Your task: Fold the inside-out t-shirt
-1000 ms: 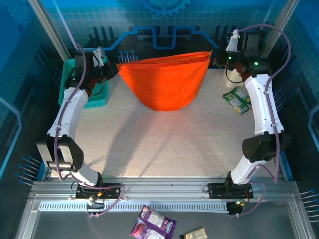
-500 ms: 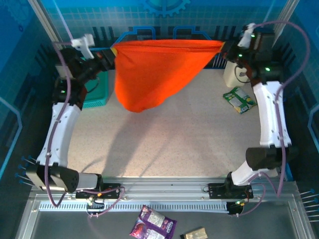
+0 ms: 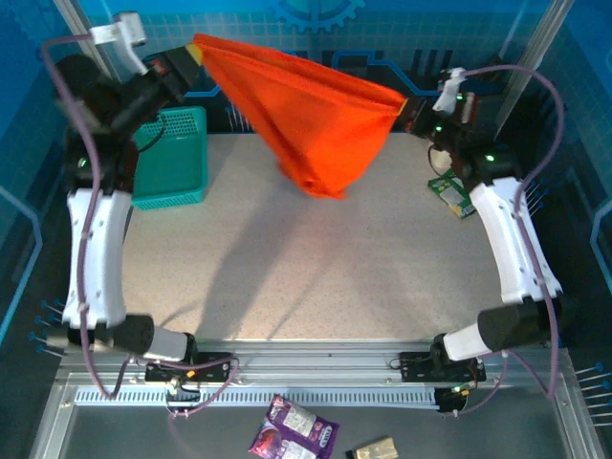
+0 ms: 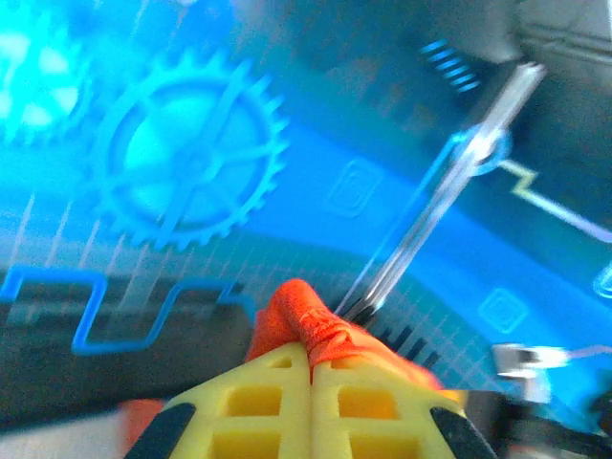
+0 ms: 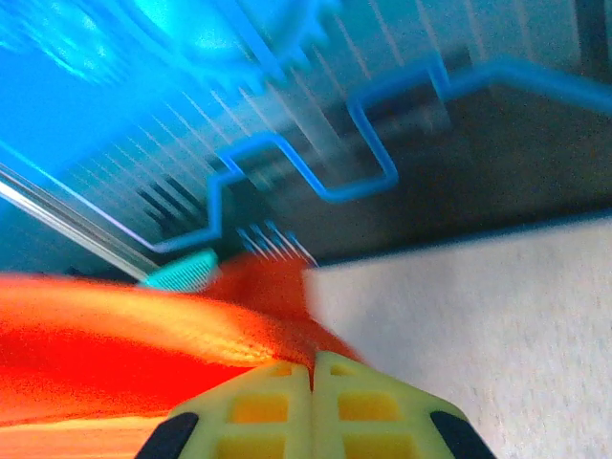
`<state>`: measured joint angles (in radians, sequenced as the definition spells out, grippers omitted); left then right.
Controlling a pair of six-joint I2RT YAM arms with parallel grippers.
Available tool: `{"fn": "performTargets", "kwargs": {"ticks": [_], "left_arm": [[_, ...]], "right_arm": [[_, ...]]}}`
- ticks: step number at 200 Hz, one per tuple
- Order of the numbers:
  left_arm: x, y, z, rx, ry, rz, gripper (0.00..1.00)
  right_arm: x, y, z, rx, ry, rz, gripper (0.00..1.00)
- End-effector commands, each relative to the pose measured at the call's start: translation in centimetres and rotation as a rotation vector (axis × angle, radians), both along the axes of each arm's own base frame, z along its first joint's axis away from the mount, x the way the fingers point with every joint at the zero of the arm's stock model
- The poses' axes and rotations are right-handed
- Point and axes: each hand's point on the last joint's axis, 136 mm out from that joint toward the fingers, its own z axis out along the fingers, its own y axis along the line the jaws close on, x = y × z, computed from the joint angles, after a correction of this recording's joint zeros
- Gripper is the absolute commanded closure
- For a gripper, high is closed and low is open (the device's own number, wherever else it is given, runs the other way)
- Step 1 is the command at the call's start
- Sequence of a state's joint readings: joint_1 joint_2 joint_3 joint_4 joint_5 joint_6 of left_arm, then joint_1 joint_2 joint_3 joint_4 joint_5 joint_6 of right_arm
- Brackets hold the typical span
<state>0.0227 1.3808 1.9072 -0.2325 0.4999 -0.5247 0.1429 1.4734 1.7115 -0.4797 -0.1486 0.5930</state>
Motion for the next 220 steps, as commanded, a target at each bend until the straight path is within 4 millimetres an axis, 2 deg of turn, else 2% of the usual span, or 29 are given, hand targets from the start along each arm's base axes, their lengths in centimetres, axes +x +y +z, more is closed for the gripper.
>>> {"fn": "performTargets", "kwargs": {"ticks": [1,13,30,45,58,75,95,109,124,137,152,165,182,203,220], "left_arm": [[4.1,-0.4,-8.5,-0.041,0.211,-0.025,1.0],[5.5,-1.1,-12.7,-0.08,0.299,-0.062,1.0],[6.8,-2.4,-17.1,-0.108,0.378,-0.099,1.0],[7.5,-3.4,-19.0,-0.11,0.415,-0.119,1.0],[8.1,-3.9,-19.3,-0.116,0.424,-0.137,1.0],[8.5,-3.7,-17.4,-0.109,0.4,-0.134,1.0],[8.2,-2.5,-11.6,-0.065,0.288,-0.099,1.0],[7.9,-2.0,-8.4,-0.037,0.222,-0.074,1.0],[8.4,-1.8,-6.6,-0.021,0.187,-0.064,1.0],[9.5,-1.9,-6.4,-0.025,0.17,-0.068,1.0],[11.6,-1.8,-6.8,-0.031,0.14,-0.064,1.0],[13.5,-1.3,-7.0,-0.042,0.124,-0.051,1.0],[15.1,-0.9,-5.5,-0.084,0.092,-0.063,1.0],[14.8,-0.8,-1.7,-0.108,0.017,-0.095,1.0],[12.8,-1.2,1.7,-0.099,-0.063,-0.126,1.0]], "right_arm": [[-2.4,-2.1,5.6,0.004,-0.126,-0.048,1.0],[-3.7,-4.9,7.6,-0.031,-0.156,-0.128,1.0],[-6.8,-9.2,10.6,-0.124,-0.211,-0.28,1.0],[-9.4,-11.2,12.7,-0.182,-0.275,-0.378,1.0],[-10.2,-11.2,13.3,-0.167,-0.305,-0.385,1.0],[-8.6,-9.3,11.5,-0.1,-0.267,-0.296,1.0],[-5.5,-6.4,7.5,-0.039,-0.17,-0.186,1.0],[-3.7,-4.9,5.3,-0.014,-0.138,-0.141,1.0],[-2.0,-4.0,3.8,0.007,-0.123,-0.117,1.0],[-0.5,-3.7,3.0,0.013,-0.126,-0.118,1.0],[1.5,-3.8,3.3,0.016,-0.16,-0.126,1.0],[3.3,-3.8,4.2,0.019,-0.2,-0.13,1.0],[5.1,-4.2,6.3,0.037,-0.247,-0.133,1.0],[5.3,-4.5,10.3,0.076,-0.324,-0.118,1.0],[3.9,-4.7,13.5,0.081,-0.395,-0.121,1.0]]}}
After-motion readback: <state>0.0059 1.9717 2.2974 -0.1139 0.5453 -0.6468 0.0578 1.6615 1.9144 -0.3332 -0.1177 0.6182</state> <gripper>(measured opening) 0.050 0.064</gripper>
